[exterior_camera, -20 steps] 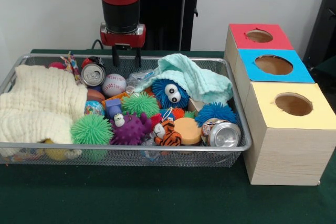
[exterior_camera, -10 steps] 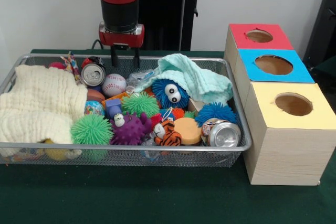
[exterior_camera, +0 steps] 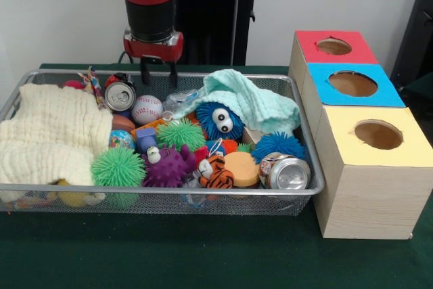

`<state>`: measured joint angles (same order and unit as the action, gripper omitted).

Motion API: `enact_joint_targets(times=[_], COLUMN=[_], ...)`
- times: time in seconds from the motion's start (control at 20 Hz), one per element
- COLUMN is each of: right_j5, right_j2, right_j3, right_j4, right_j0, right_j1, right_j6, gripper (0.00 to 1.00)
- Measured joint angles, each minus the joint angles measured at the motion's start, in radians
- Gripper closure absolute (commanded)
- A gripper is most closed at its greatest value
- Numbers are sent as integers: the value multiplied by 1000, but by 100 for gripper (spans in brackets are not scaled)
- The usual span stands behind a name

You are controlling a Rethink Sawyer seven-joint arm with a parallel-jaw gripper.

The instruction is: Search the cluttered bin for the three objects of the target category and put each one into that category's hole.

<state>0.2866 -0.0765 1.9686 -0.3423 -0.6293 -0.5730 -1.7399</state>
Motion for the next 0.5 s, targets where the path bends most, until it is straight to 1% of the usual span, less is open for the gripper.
enact_joint_targets(times=[0.05, 0.15, 0.25, 0.5], right_j5=[-17, -37, -86, -180], right_j2=[10, 20, 38, 69], right_j3=[6, 13, 28, 56], right_j4=[27, 50, 94, 163], right_j0=[1, 1, 2, 6], right_j1=[3, 6, 13, 28], right_j6=[-3, -7, -14, -19], gripper=[0, 0, 0, 0])
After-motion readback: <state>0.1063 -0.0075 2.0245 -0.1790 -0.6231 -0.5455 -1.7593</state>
